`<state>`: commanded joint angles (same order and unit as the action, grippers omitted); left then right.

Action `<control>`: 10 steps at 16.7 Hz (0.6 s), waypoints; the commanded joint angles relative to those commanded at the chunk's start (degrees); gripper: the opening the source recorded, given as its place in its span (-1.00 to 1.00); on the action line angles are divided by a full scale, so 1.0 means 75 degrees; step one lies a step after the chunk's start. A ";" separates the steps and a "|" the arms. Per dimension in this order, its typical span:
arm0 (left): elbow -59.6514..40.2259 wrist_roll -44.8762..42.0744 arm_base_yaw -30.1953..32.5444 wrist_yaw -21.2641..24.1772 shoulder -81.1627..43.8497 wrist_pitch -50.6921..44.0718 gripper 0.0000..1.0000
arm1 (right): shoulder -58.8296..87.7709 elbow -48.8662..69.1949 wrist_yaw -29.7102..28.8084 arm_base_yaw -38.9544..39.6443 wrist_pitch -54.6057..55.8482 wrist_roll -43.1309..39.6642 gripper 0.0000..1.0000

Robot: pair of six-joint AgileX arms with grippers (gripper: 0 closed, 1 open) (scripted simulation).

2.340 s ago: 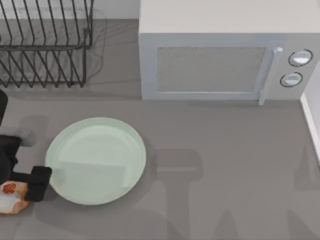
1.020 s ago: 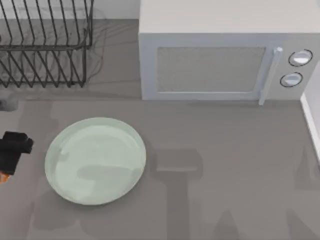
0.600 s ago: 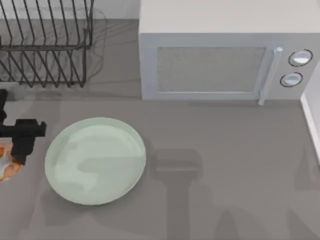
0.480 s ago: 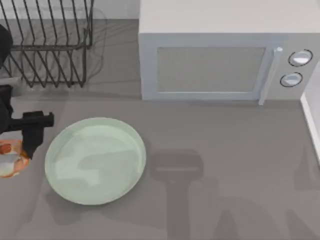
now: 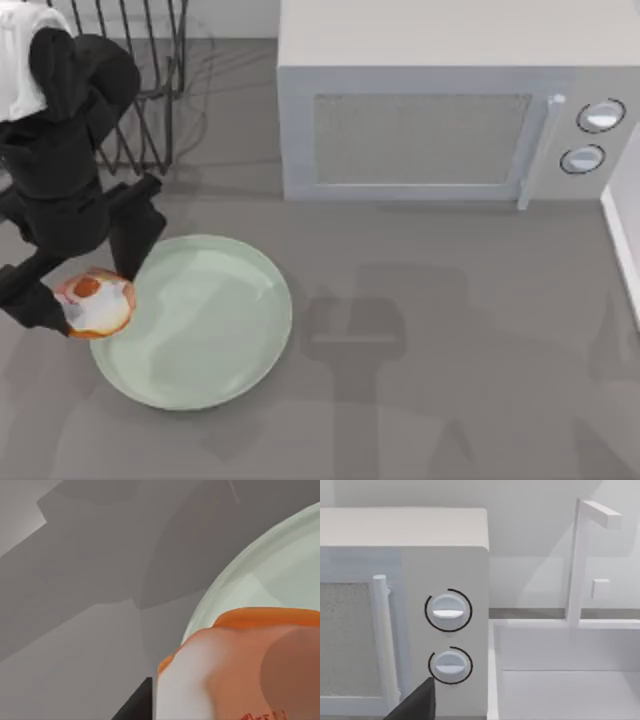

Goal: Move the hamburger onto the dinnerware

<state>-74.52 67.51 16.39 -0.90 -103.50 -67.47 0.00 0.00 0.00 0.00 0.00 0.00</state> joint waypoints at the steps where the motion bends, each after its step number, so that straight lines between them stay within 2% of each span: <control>1: -0.0140 0.0919 0.0171 -0.0008 -0.0174 -0.0015 -1.00 | 0.0000 0.0000 0.0000 0.0000 0.0000 0.0000 1.00; 6: -0.0728 0.4546 0.0901 -0.0063 -0.0685 0.0123 -1.00 | 0.0000 0.0000 0.0000 0.0000 0.0000 0.0000 1.00; 10: -0.0942 0.6043 0.1229 -0.0114 -0.0698 0.0363 -1.00 | 0.0000 0.0000 0.0000 0.0000 0.0000 0.0000 1.00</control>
<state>-81.58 112.83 25.61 -1.76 -108.73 -64.75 0.00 0.00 0.00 0.00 0.00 0.00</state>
